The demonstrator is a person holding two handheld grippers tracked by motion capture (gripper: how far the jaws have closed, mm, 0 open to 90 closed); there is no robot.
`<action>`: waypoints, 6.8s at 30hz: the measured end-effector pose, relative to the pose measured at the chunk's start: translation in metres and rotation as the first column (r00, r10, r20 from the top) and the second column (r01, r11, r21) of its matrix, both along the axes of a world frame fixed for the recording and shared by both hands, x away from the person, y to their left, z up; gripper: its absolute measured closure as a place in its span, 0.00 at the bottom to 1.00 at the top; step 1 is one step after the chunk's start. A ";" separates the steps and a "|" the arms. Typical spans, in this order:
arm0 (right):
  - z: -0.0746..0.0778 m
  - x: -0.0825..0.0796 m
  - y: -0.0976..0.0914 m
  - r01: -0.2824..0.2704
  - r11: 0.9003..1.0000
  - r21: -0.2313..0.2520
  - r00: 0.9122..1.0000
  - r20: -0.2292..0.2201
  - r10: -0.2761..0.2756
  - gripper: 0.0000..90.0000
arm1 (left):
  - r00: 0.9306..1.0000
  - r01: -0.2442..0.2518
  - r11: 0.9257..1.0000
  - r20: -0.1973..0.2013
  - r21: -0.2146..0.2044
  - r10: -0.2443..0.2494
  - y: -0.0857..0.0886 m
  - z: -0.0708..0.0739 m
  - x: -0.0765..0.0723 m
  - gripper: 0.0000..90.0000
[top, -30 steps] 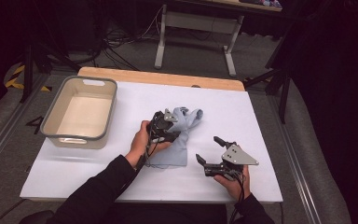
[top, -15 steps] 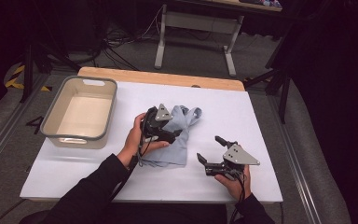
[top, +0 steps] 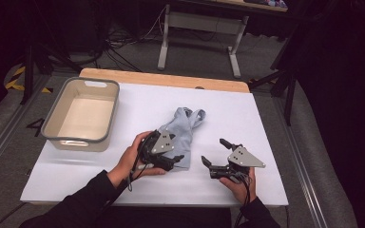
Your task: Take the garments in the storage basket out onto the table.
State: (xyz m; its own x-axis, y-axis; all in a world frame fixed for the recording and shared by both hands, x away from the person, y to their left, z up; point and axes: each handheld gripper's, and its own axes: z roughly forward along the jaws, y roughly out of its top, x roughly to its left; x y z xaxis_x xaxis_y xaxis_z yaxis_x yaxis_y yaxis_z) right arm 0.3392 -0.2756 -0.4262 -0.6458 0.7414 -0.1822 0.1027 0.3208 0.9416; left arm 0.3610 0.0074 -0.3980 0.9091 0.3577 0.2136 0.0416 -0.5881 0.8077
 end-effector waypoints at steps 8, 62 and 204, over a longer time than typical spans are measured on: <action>-0.001 0.000 -0.001 -0.006 1.000 0.005 1.000 -0.014 0.006 0.11 | 0.993 0.053 0.992 -0.111 0.111 -0.040 -0.031 -0.031 -0.003 0.29; -0.006 0.025 0.015 -0.055 0.998 -0.013 0.993 -0.103 0.053 0.25 | 0.980 -0.189 0.982 0.061 -0.026 0.190 0.049 0.018 0.024 0.93; -0.028 0.068 -0.026 0.053 0.989 -0.135 0.892 -0.439 -0.108 0.37 | 0.939 -0.255 0.965 -0.220 0.067 0.264 0.073 -0.065 0.079 0.49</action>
State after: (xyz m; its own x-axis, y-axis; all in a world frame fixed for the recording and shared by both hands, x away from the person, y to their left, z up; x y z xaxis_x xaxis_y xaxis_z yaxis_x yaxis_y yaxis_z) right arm 0.4072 -0.3020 -0.4544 -0.6189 0.7852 0.0210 0.5308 0.3983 0.7480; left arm 0.4403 0.0805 -0.4628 0.8116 0.5834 0.0317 0.3749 -0.5615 0.7377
